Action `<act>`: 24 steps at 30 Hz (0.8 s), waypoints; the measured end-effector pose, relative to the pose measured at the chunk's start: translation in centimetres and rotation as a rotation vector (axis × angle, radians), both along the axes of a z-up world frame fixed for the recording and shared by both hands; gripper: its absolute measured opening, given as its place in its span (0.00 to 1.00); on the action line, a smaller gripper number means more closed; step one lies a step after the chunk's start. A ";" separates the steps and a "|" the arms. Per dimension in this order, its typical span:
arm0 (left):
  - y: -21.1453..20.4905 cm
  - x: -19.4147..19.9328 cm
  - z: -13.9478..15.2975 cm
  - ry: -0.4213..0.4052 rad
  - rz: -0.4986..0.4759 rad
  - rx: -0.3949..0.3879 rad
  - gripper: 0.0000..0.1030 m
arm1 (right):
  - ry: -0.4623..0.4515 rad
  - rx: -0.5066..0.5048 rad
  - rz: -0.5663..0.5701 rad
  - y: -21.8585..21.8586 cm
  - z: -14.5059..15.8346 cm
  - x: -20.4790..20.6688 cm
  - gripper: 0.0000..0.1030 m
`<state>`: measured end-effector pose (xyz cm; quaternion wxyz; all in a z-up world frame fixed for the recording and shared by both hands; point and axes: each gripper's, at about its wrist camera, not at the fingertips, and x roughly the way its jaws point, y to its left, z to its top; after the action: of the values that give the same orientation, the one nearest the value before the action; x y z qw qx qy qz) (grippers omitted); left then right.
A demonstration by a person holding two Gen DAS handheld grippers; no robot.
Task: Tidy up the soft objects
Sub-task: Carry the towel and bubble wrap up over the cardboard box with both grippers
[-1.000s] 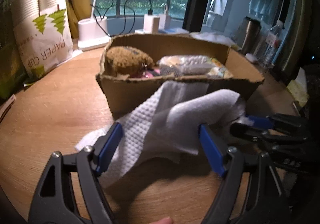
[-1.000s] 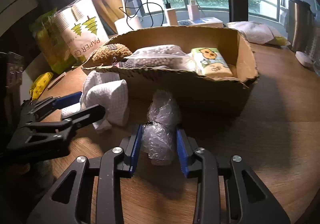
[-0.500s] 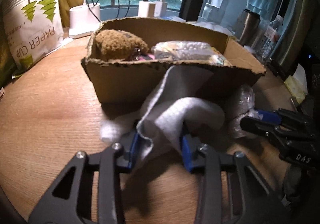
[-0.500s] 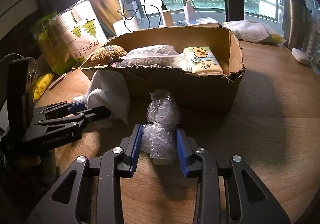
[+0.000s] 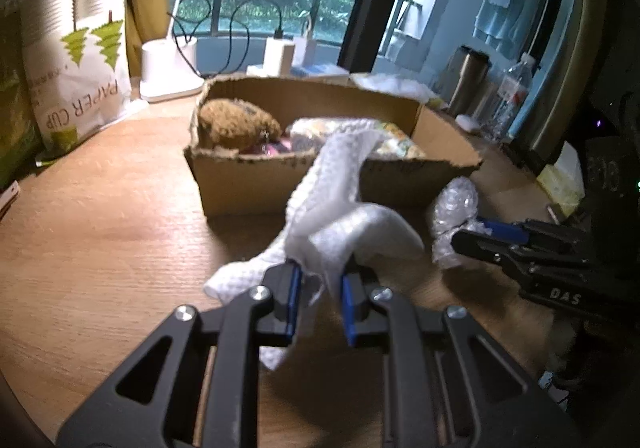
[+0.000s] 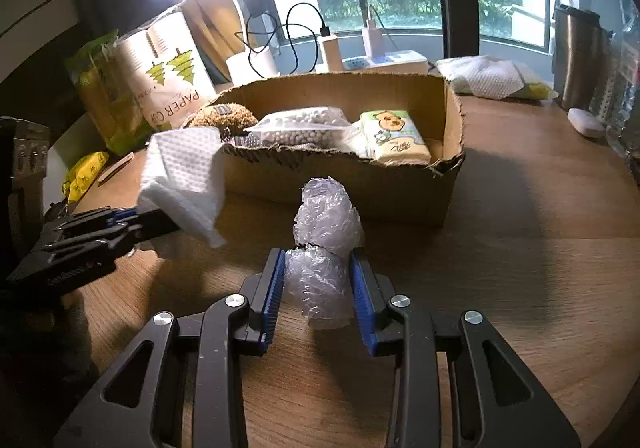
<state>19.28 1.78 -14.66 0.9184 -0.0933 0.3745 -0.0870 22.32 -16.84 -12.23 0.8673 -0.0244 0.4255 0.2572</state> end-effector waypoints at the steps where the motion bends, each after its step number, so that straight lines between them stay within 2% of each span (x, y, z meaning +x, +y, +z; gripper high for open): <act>1: 0.0 -0.1 0.3 -0.008 -0.001 0.000 0.17 | -0.003 -0.001 -0.001 -0.1 0.1 -0.1 0.34; 6: 0.0 -1.1 1.8 -0.055 -0.016 -0.005 0.17 | -0.021 -0.001 -0.007 -0.3 1.0 -0.5 0.34; 24: -1.9 -1.3 5.4 -0.120 -0.039 0.025 0.17 | -0.081 0.027 -0.050 -3.1 3.6 -0.8 0.34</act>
<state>17.94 -0.11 -9.26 0.9384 -0.0692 0.3217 -0.1058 21.55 -19.90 -8.60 0.8902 -0.0126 0.3870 0.2400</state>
